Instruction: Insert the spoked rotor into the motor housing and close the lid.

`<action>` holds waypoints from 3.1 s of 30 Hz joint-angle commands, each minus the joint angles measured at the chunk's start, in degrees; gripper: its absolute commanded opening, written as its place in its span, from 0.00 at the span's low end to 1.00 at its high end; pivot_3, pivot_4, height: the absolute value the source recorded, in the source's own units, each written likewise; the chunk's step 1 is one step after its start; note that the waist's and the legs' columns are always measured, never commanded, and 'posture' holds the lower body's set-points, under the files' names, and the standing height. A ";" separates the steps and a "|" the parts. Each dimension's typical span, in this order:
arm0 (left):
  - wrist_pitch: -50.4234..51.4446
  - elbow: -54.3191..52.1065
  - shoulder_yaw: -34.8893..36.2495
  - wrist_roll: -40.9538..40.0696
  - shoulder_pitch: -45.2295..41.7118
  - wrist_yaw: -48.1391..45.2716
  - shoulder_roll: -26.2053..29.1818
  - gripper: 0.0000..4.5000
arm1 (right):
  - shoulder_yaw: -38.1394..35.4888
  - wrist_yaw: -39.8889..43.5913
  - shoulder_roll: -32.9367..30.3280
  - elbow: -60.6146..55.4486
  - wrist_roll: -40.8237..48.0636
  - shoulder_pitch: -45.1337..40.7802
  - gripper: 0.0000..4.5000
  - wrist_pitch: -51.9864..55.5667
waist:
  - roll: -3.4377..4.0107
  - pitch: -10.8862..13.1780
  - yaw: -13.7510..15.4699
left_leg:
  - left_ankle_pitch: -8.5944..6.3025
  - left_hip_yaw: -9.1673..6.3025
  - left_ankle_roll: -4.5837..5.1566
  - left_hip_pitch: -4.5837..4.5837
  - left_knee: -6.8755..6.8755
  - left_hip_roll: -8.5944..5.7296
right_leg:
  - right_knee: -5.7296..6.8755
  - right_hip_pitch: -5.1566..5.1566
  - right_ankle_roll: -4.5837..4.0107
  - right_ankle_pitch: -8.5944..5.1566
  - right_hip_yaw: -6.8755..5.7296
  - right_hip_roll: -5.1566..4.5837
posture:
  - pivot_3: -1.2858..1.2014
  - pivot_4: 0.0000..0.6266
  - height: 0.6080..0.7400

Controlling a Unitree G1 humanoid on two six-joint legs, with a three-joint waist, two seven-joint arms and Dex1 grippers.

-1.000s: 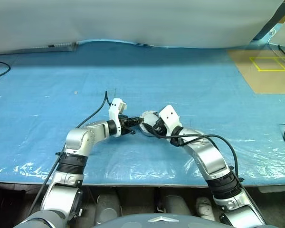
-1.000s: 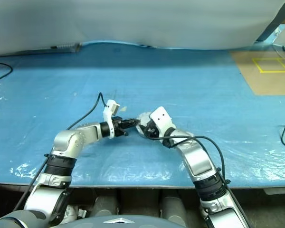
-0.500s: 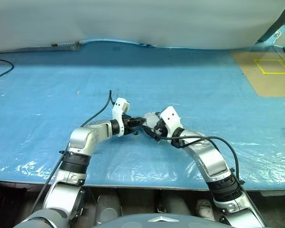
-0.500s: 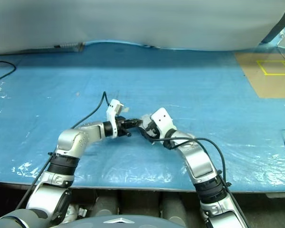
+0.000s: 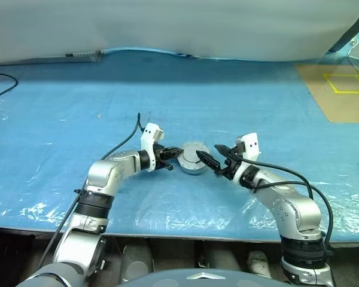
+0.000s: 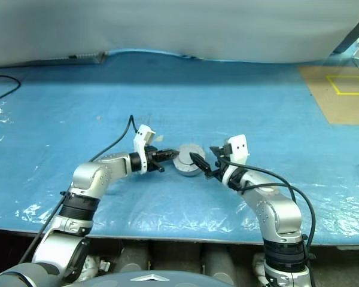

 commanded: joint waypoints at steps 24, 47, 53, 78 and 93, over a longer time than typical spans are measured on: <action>0.00 0.79 -2.62 2.84 2.14 -0.71 -0.52 0.00 | -13.02 -7.71 8.89 8.15 26.65 -3.48 0.36 22.73 | 0.08 -0.04 -0.09 | 0.01 -0.03 -0.01 0.02 0.00 0.00 | 0.03 0.05 0.00 0.01 -0.05 -0.01 | 0.52 0.24 1.00; 4.31 2.00 11.33 -6.54 0.63 1.67 -4.69 0.35 | -20.96 -16.44 13.55 12.30 36.04 -5.64 0.24 21.79 | 0.13 -0.02 -0.32 | 0.01 -0.02 -0.01 -0.06 0.01 -0.05 | 0.03 -0.03 0.02 0.00 -0.06 -0.08 | 0.52 0.24 1.00; 11.00 6.34 25.33 -18.16 -0.39 8.42 -9.12 0.82 | -23.84 -23.73 16.03 13.74 44.70 -8.96 0.24 20.09 | 0.33 0.17 -0.39 | 0.01 -0.03 -0.02 -0.28 0.01 -0.01 | 0.09 -0.47 0.17 0.14 -0.05 0.02 | 0.52 0.24 1.00; 16.96 6.97 35.99 -45.36 3.09 27.37 -21.37 1.00 | -15.10 -33.55 13.60 15.30 58.57 -12.31 0.24 12.70 | 0.27 0.21 0.01 | 0.02 -0.26 -0.03 -1.12 0.36 -0.04 | 0.18 -0.94 0.43 0.34 -0.26 -0.01 | 0.52 0.24 1.00; 14.23 9.87 33.92 -48.65 1.41 26.53 -20.88 0.52 | -9.60 -34.28 9.68 13.29 59.21 -11.21 0.24 10.06 | 0.27 0.21 0.19 | 0.02 -0.28 -0.02 -1.13 0.54 -0.09 | 0.22 -0.92 0.53 0.44 -0.22 -0.04 | 0.52 0.24 1.00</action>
